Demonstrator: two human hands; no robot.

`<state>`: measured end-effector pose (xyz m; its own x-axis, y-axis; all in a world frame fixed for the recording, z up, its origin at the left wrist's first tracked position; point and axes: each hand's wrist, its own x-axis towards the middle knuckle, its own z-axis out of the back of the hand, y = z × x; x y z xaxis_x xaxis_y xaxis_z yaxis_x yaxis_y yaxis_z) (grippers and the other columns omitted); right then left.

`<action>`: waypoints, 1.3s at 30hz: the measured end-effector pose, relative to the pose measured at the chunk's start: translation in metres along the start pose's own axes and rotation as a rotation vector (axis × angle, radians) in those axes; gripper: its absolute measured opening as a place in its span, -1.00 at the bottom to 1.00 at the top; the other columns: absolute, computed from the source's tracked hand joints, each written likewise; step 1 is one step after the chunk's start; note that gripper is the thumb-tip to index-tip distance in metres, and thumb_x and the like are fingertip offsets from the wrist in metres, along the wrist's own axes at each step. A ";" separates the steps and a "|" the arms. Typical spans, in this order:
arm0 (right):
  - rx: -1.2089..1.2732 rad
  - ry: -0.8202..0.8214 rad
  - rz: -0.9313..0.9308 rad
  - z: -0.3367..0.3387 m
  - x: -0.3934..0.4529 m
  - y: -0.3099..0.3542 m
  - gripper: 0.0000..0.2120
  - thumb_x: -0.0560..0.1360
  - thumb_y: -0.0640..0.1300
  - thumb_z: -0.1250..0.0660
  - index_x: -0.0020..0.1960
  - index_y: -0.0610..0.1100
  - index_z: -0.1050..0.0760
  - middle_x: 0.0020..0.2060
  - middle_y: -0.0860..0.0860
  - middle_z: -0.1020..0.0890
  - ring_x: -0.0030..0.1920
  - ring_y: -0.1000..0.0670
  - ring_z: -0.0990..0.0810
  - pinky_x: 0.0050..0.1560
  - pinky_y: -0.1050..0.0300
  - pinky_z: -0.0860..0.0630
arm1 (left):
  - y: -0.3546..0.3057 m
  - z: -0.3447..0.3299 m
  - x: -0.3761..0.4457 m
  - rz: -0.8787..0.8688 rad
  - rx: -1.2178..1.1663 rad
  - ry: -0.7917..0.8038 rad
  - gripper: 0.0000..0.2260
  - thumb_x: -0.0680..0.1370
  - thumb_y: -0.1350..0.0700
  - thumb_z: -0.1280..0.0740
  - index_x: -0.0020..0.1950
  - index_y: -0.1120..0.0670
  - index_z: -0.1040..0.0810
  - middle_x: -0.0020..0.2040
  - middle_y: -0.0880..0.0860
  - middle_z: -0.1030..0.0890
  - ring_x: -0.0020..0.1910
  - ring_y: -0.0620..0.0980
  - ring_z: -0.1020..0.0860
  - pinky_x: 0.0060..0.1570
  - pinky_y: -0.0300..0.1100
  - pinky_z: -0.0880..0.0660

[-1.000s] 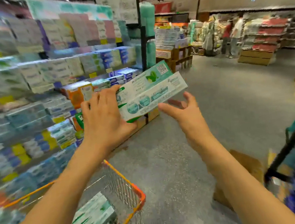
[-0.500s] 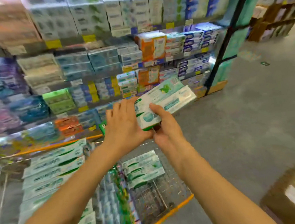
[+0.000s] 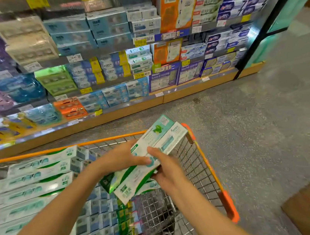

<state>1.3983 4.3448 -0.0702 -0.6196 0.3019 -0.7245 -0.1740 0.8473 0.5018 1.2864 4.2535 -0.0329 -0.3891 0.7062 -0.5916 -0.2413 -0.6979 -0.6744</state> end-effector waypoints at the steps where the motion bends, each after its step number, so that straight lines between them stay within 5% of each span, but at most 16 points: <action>1: -0.006 -0.009 -0.010 0.003 0.012 -0.001 -0.58 0.44 -0.29 -0.39 0.28 -0.20 -0.45 0.09 -0.20 -0.63 -0.10 -0.11 -0.64 -0.26 0.05 -0.62 | 0.003 0.000 0.006 0.007 0.015 -0.011 -0.45 0.42 -0.12 -0.41 0.34 -0.15 -0.26 0.25 -0.19 -0.42 0.07 -0.22 -0.48 -0.14 -0.53 -0.39; 4: 0.028 -0.087 -0.071 0.012 0.050 -0.004 -0.65 0.44 -0.27 -0.40 0.21 -0.27 -0.46 -0.04 -0.19 -0.63 -0.16 -0.08 -0.61 -0.22 -0.02 -0.60 | 0.017 0.010 0.022 0.064 -0.033 -0.085 -0.30 0.39 -0.11 -0.39 0.47 -0.05 -0.18 0.25 -0.14 -0.38 0.10 -0.13 -0.44 -0.18 -0.51 -0.34; 8: -0.023 -0.259 -0.189 0.023 0.104 -0.012 -0.83 0.49 -0.15 -0.38 0.02 -0.20 -0.47 -0.18 -0.11 -0.53 -0.21 -0.07 -0.50 0.00 -0.13 -0.48 | 0.024 0.034 0.045 0.108 -0.066 -0.153 -0.36 0.49 -0.02 -0.38 0.49 0.02 -0.18 0.09 -0.07 -0.42 -0.19 -0.28 -0.43 -0.38 -0.47 -0.36; 11: 0.068 -0.321 -0.249 0.026 0.142 -0.023 -0.65 0.55 -0.17 -0.30 0.30 -0.23 -0.37 0.09 -0.19 -0.38 0.02 -0.25 -0.47 0.25 -0.27 -0.38 | 0.028 0.049 0.057 0.073 -0.060 -0.199 -0.38 0.49 -0.02 -0.38 0.48 -0.02 -0.19 0.03 -0.11 -0.40 -0.21 -0.30 -0.42 -0.42 -0.48 -0.36; 14: 0.028 -0.336 -0.301 0.024 0.180 -0.036 -0.47 0.58 -0.11 -0.26 0.48 -0.18 -0.18 0.45 -0.18 -0.18 0.12 -0.36 -0.45 0.23 -0.26 -0.38 | 0.036 0.055 0.062 0.006 -0.068 -0.244 -0.41 0.45 -0.07 -0.41 0.41 -0.11 -0.25 -0.03 -0.29 -0.40 -0.15 -0.36 -0.44 -0.35 -0.50 -0.41; 21: -0.087 -0.370 -0.338 0.037 0.233 -0.057 -0.49 0.58 -0.09 -0.24 0.47 -0.20 -0.21 0.47 -0.19 -0.20 0.34 -0.32 -0.36 0.26 -0.23 -0.32 | 0.061 0.064 0.071 -0.044 -0.118 -0.297 -0.44 0.41 -0.10 -0.45 0.29 -0.27 -0.23 0.01 -0.32 -0.43 -0.06 -0.33 -0.49 -0.20 -0.54 -0.45; 24: -0.165 -0.266 -0.334 0.050 0.245 -0.065 -0.60 0.60 -0.21 -0.20 0.41 -0.28 -0.27 0.39 -0.23 -0.34 0.11 -0.18 -0.51 0.05 0.04 -0.54 | 0.073 0.064 0.073 -0.029 -0.171 -0.311 -0.41 0.40 -0.08 -0.46 0.34 -0.22 -0.27 0.05 -0.29 -0.48 -0.06 -0.34 -0.51 -0.17 -0.48 -0.50; 27: -0.130 -0.370 -0.370 0.055 0.257 -0.072 -0.51 0.55 -0.33 -0.26 0.44 -0.18 -0.25 0.34 -0.17 -0.38 0.01 0.01 -0.45 -0.05 0.31 -0.47 | 0.082 0.062 0.079 -0.013 -0.153 -0.329 -0.38 0.39 -0.09 -0.47 0.38 -0.19 -0.27 0.07 -0.25 -0.50 -0.05 -0.30 -0.54 -0.13 -0.40 -0.55; 30: -0.376 -0.225 -0.347 0.054 0.260 -0.078 -0.53 0.54 -0.43 -0.22 0.40 -0.15 -0.32 0.22 -0.21 -0.43 0.07 -0.14 -0.49 -0.01 0.14 -0.53 | 0.083 0.058 0.084 -0.008 -0.135 -0.316 -0.40 0.40 -0.09 -0.46 0.35 -0.22 -0.25 0.04 -0.27 -0.47 -0.03 -0.30 -0.52 -0.13 -0.39 -0.54; 32: -0.328 -0.204 -0.463 0.057 0.258 -0.075 -0.73 0.57 -0.36 -0.20 0.26 -0.22 -0.40 0.02 -0.22 -0.49 -0.07 -0.20 -0.52 -0.11 -0.06 -0.53 | 0.082 0.055 0.085 -0.006 -0.128 -0.304 -0.41 0.41 -0.09 -0.46 0.34 -0.23 -0.24 0.05 -0.26 -0.47 -0.04 -0.28 -0.52 -0.16 -0.39 -0.54; 34: -0.499 -0.133 -0.521 0.050 0.243 -0.063 -0.78 0.58 -0.28 -0.21 0.22 -0.26 -0.39 -0.17 -0.17 -0.47 -0.25 -0.12 -0.47 -0.26 -0.03 -0.49 | 0.080 0.054 0.085 -0.010 -0.109 -0.293 -0.38 0.40 -0.10 -0.46 0.39 -0.20 -0.24 0.10 -0.21 -0.48 -0.03 -0.26 -0.52 -0.20 -0.38 -0.54; 36: -0.707 0.019 -0.533 0.036 0.217 -0.040 -0.73 0.55 -0.25 -0.28 0.24 -0.24 -0.43 -0.10 -0.14 -0.56 -0.18 -0.12 -0.56 -0.18 0.00 -0.56 | 0.076 0.054 0.084 -0.030 -0.085 -0.261 -0.39 0.41 -0.09 -0.45 0.38 -0.18 -0.26 0.07 -0.23 -0.47 -0.04 -0.28 -0.51 -0.24 -0.37 -0.53; 39: -0.499 0.445 -0.423 0.024 0.176 0.000 -0.52 0.38 -0.29 -0.47 0.25 -0.19 -0.42 0.09 -0.13 -0.63 0.02 -0.21 -0.64 0.02 -0.10 -0.59 | 0.069 0.051 0.087 -0.048 -0.063 -0.195 -0.44 0.39 -0.06 -0.48 0.33 -0.17 -0.34 0.09 -0.19 -0.53 -0.02 -0.21 -0.54 -0.16 -0.28 -0.54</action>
<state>1.3081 4.4086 -0.2087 -0.6540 -0.2942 -0.6969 -0.7203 0.5236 0.4549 1.1905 4.2606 -0.1089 -0.5443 0.6976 -0.4659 -0.2101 -0.6511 -0.7294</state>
